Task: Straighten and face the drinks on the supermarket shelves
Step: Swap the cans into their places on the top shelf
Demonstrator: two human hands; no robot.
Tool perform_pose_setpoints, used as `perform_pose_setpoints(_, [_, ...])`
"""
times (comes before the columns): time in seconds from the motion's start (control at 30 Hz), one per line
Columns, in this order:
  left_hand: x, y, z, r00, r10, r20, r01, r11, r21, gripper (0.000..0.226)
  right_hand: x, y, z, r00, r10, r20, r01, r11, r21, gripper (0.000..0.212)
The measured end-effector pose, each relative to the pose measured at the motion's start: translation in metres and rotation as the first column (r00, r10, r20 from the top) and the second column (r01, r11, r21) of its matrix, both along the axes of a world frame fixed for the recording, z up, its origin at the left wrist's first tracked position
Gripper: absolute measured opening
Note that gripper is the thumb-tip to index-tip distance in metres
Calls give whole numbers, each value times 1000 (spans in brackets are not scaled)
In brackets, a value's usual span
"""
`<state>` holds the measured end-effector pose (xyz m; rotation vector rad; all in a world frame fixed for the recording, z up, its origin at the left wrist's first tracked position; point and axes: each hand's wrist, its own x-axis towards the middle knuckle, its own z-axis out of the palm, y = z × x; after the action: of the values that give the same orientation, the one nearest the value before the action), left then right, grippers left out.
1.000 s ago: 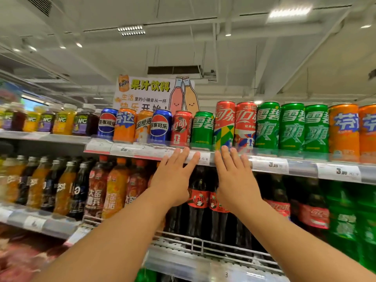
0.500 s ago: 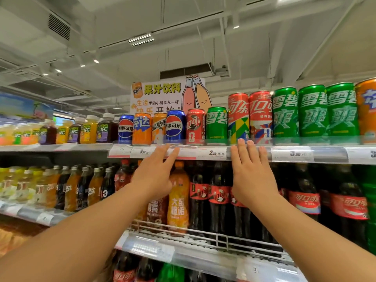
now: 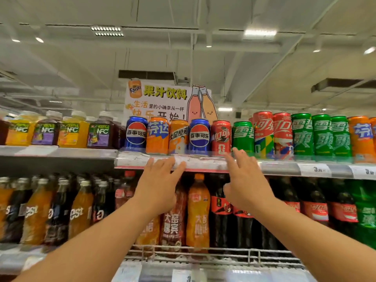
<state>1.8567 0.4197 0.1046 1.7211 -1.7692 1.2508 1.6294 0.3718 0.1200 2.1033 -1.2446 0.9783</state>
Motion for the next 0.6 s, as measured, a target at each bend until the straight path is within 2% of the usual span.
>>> perform_pose_setpoints(0.1, [6,-5,-1,1000,-23,20,23,1000,-6,83,38,6,-4,999,42,-6,-42,999,0,77])
perform_pose_setpoints(0.23, [7,-13,-7,999,-45,18,46,998,-35,86,49,0,-18,989,-101,-108,91,992,-91,73])
perform_pose_setpoints(0.4, [9,-19,-12,997,-73,20,74,994,-76,86,53,-1,-18,992,-107,-65,100,990,-103,67])
perform_pose_setpoints(0.5, [10,-19,-9,995,-99,13,100,991,-92,82,51,5,-8,992,-109,-65,101,987,-127,51])
perform_pose_setpoints(0.6, [8,-19,-8,994,-108,-7,106,989,-106,77,49,9,31,999,12,33,-9,996,-93,28])
